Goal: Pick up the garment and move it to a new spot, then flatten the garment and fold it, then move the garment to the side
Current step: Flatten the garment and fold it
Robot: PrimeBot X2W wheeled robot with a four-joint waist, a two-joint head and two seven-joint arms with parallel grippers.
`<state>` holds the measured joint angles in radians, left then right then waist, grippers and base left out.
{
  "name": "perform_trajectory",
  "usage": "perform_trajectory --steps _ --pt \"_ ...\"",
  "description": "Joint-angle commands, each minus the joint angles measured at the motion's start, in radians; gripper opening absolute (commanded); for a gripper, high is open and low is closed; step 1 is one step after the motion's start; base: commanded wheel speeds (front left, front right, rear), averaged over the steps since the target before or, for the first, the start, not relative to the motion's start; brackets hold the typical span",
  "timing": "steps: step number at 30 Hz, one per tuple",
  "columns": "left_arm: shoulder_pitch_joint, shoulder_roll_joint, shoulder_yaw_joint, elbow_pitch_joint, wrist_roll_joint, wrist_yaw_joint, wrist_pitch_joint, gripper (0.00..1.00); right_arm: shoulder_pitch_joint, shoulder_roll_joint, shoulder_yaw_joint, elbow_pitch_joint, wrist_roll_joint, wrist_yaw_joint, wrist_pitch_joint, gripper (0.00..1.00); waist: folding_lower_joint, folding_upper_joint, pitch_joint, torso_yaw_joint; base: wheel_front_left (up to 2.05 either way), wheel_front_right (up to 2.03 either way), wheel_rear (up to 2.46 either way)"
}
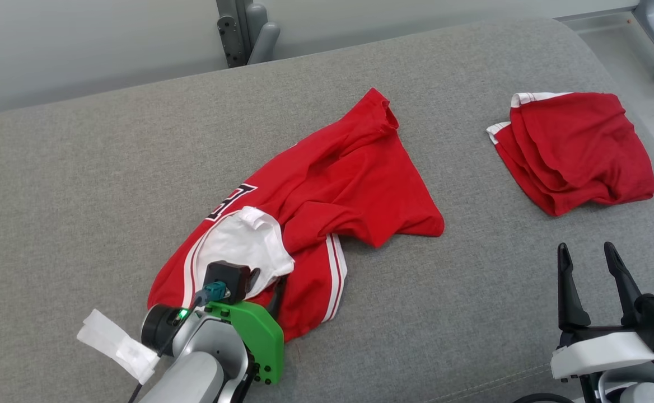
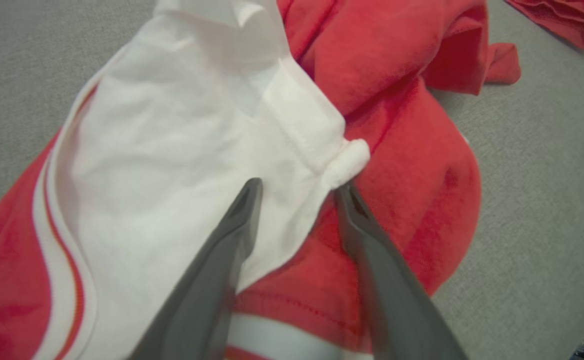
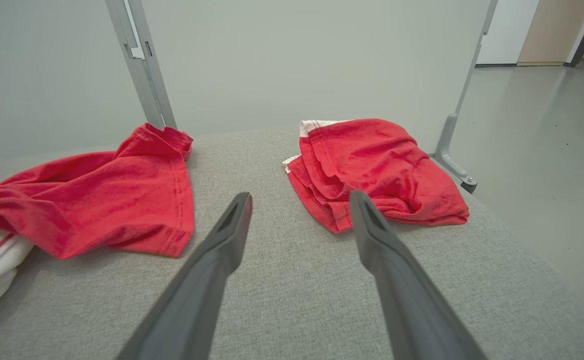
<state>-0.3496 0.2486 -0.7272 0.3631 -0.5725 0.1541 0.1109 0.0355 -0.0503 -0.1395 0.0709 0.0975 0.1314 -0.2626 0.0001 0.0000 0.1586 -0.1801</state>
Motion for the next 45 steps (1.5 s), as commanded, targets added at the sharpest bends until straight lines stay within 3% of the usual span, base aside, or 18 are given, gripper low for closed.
perform_trajectory --steps 1,6,16,23,30,39,45 --pt "-0.010 0.002 0.004 -0.001 -0.012 -0.003 -0.009 0.05 0.005 -0.001 -0.001 0.003 0.004 -0.002 -0.003 1.00 -0.0001 0.0000 -0.003 -0.001 0.00 0.00 0.00" --pt "0.008 -0.001 0.007 -0.028 -0.030 -0.010 -0.015 0.00 0.014 -0.001 -0.006 0.002 0.000 -0.002 -0.003 1.00 -0.0001 0.0000 -0.009 0.005 0.00 0.00 0.00" --pt "0.015 0.011 0.059 -0.129 -0.082 0.006 -0.022 0.00 0.007 -0.001 -0.005 0.004 -0.004 -0.002 -0.003 1.00 -0.0001 0.0000 -0.011 0.025 0.00 0.00 0.00" --pt "-0.037 0.065 0.146 -0.248 -0.100 0.043 -0.022 0.00 0.014 -0.001 -0.004 0.005 0.000 -0.002 -0.003 1.00 -0.0001 0.0000 -0.013 0.034 0.00 0.00 0.00" --pt "-0.128 0.118 0.222 -0.257 -0.088 0.063 -0.034 0.00 -0.007 -0.001 0.004 0.008 0.009 -0.002 -0.003 1.00 -0.0001 0.0000 0.000 0.033 0.00 0.00 0.00" --pt "-0.412 0.153 0.275 -0.134 -0.037 0.024 -0.071 0.00 -0.036 -0.001 0.010 0.015 0.014 -0.002 -0.003 1.00 -0.0001 0.0000 0.022 0.010 0.00 0.00 0.00" --pt "-0.618 0.155 0.293 -0.076 -0.015 -0.062 -0.143 0.00 -0.040 -0.001 0.002 0.018 0.015 -0.002 -0.003 1.00 -0.0001 0.0000 0.019 -0.012 0.00 0.00 0.00"
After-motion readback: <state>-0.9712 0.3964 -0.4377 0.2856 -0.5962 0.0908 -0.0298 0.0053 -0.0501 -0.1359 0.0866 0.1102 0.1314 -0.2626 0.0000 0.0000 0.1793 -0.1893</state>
